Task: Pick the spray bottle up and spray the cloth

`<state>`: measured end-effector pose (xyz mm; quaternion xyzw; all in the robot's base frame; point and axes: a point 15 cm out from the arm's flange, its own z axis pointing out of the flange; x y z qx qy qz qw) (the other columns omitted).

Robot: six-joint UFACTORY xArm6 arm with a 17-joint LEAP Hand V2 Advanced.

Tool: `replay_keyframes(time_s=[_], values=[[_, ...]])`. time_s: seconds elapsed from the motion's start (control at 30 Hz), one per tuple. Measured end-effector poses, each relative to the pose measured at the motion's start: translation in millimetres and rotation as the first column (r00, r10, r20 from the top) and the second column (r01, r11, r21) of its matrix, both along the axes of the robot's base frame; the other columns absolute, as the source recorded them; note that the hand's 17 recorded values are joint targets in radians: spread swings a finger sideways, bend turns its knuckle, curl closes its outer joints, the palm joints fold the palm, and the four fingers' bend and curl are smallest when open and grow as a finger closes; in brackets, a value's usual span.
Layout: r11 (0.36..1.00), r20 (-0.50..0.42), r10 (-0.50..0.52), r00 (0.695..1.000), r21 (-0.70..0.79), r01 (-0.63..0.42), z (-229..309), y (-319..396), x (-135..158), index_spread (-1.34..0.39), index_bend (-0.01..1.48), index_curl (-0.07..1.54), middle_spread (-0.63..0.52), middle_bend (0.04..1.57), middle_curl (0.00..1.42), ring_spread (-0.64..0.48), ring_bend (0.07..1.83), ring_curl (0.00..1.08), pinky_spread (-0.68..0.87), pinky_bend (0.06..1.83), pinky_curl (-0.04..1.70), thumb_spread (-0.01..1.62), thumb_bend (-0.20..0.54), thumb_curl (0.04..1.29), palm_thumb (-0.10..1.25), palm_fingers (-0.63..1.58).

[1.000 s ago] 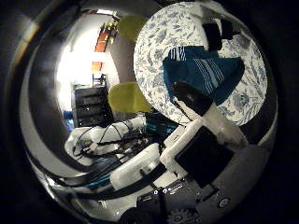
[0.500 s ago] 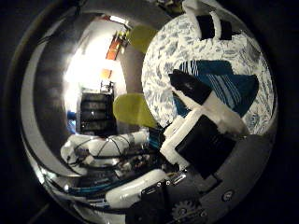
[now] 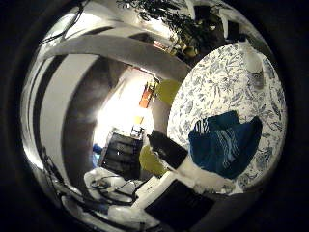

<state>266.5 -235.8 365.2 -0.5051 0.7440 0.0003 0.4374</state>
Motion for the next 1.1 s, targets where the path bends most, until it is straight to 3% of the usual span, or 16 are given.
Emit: replay_keyframes(time_s=[0.4, 0.7, 1.1], values=[[0.982, 0.160, -0.167, 0.973, 0.111, 0.151, -26.3, -60.2, -25.1, -0.23, 0.17, 0.34, -0.05, 0.53, 0.47, 0.00, 0.71, 0.40, 0.29, 0.63, 0.38, 1.09, -0.019, 0.31, 0.52, 0.23], [0.944, 0.175, -0.251, 0.952, 0.261, 0.201, -73.9, -71.0, -32.7, -0.22, 0.17, 0.34, -0.06, 0.54, 0.46, -0.02, 0.73, 0.39, 0.28, 0.63, 0.34, 1.08, -0.022, 0.31, 0.55, 0.26], [0.936, 0.210, -0.271, 0.939, 0.287, 0.206, -94.4, -101.1, 5.1, -0.20, 0.17, 0.34, -0.03, 0.49, 0.44, -0.01, 0.70, 0.36, 0.29, 0.65, 0.30, 1.06, -0.023, 0.32, 0.57, 0.21]])
